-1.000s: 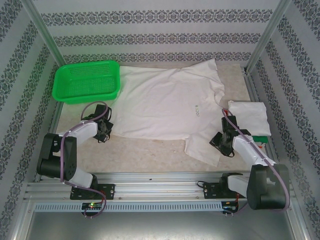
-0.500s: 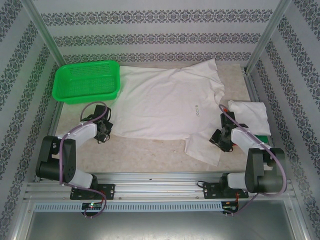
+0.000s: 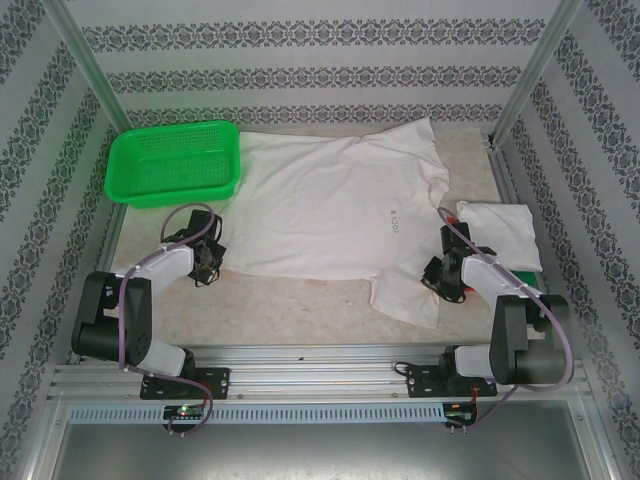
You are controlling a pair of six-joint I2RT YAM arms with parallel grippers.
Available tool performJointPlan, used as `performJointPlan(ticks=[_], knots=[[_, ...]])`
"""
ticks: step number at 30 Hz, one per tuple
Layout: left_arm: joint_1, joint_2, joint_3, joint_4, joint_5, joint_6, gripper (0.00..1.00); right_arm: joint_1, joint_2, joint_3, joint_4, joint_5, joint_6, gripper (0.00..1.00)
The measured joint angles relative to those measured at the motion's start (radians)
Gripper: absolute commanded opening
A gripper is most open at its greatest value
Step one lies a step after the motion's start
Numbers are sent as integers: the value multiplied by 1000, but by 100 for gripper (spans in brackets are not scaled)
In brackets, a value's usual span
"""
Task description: Fold and stack the t-shirts
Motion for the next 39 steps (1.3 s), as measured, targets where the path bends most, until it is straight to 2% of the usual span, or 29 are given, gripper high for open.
performJointPlan(ticks=[7, 17, 20, 22, 23, 26, 27, 30, 31, 35, 39], knots=[[0, -3, 0, 1, 0, 0, 0, 16, -174, -32, -44, 0, 57, 34], [0, -3, -1, 7, 0, 0, 0, 71, -66, -67, -46, -4, 127, 34], [0, -3, -1, 8, 0, 0, 0, 73, -29, -57, -41, 0, 126, 25], [0, -3, -2, 9, 0, 0, 0, 73, -13, -50, -32, 3, 125, 6], [0, -3, -2, 10, 0, 0, 0, 73, -8, -48, -32, 6, 124, 0], [0, -3, -4, 14, 0, 0, 0, 73, -20, -47, -25, 14, 130, 0], [0, -3, -5, 14, 0, 0, 0, 73, -33, -55, -22, 18, 130, 1], [0, -3, -11, 18, 0, 0, 0, 73, -104, -78, -27, 20, 129, 41], [0, -3, -13, 20, 0, 0, 0, 73, -124, -78, -32, 24, 129, 45], [0, -3, -16, 26, 0, 0, 0, 72, -140, -77, -33, 34, 119, 42], [0, 0, -16, 31, 2, 0, 0, 66, -67, -54, -34, 46, 99, 38]])
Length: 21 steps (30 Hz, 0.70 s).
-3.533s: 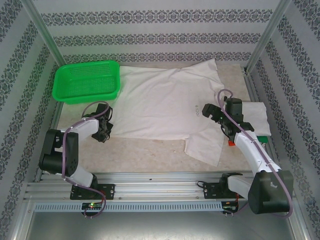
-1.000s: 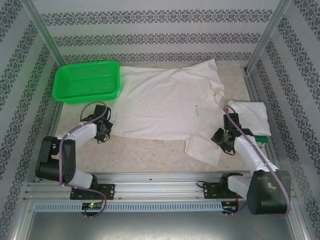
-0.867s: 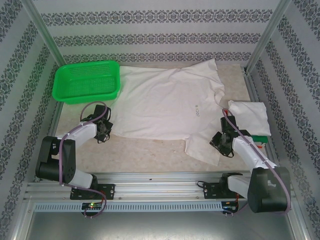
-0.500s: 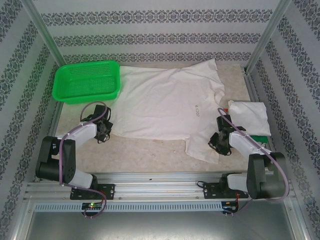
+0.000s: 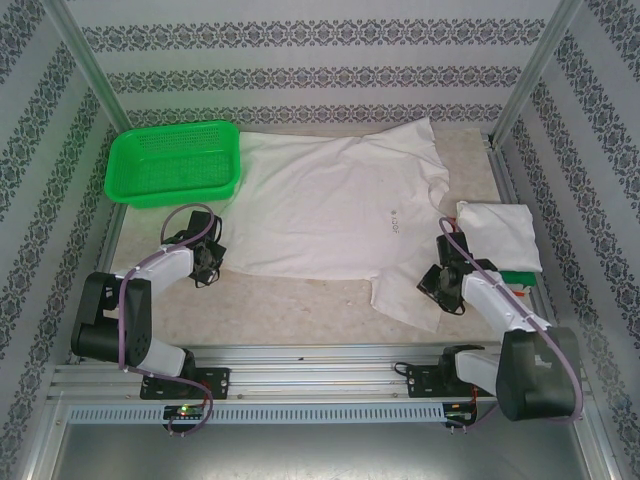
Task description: Fold and stack the t-shirts
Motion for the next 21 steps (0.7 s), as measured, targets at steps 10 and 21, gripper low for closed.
performJointPlan(ticks=[10, 21], knots=[[0, 3, -5, 3, -1, 0, 0, -33, 126, 90, 4, 37, -55, 29], [0, 3, -5, 4, -1, 0, 0, -39, 130, 78, 29, 22, -66, 9]])
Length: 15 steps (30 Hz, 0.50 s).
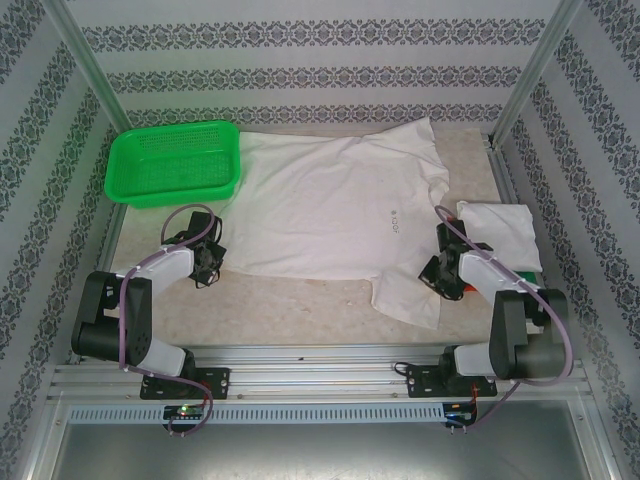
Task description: Fold and stack the t-shirts
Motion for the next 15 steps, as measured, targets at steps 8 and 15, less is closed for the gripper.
performJointPlan(ticks=[8, 15], knots=[[0, 0, 0, 2, 0, 0, 0, 0, -140, -27, 3, -5, 23, 37], [0, 0, 0, 7, 3, 0, 0, 0, -81, -83, 24, -24, 40, 12]])
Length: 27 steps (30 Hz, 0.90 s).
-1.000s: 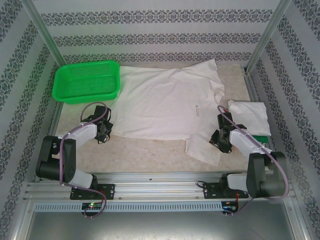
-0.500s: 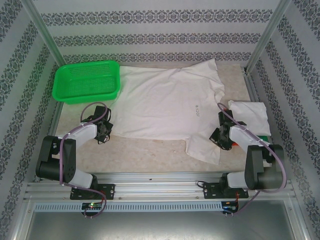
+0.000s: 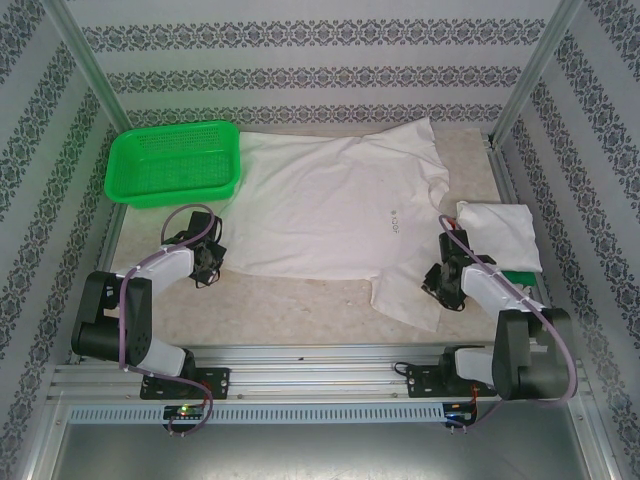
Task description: Fold and stack the t-shirts
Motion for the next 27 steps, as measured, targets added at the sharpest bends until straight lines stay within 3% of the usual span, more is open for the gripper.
performJointPlan(ticks=[2, 9, 18, 27], knots=[[0, 0, 0, 5, 0, 0, 0, 0, 17, 9, 12, -5, 1, 0], [0, -22, 0, 5, 0, 0, 0, 0, -29, 24, -27, 1, 2, 0], [0, -162, 4, -27, -6, 2, 0, 7, -254, 111, -153, 16, 55, 0], [0, -169, 119, -62, -11, 27, 0, 15, -264, 291, -209, 47, 57, 0]])
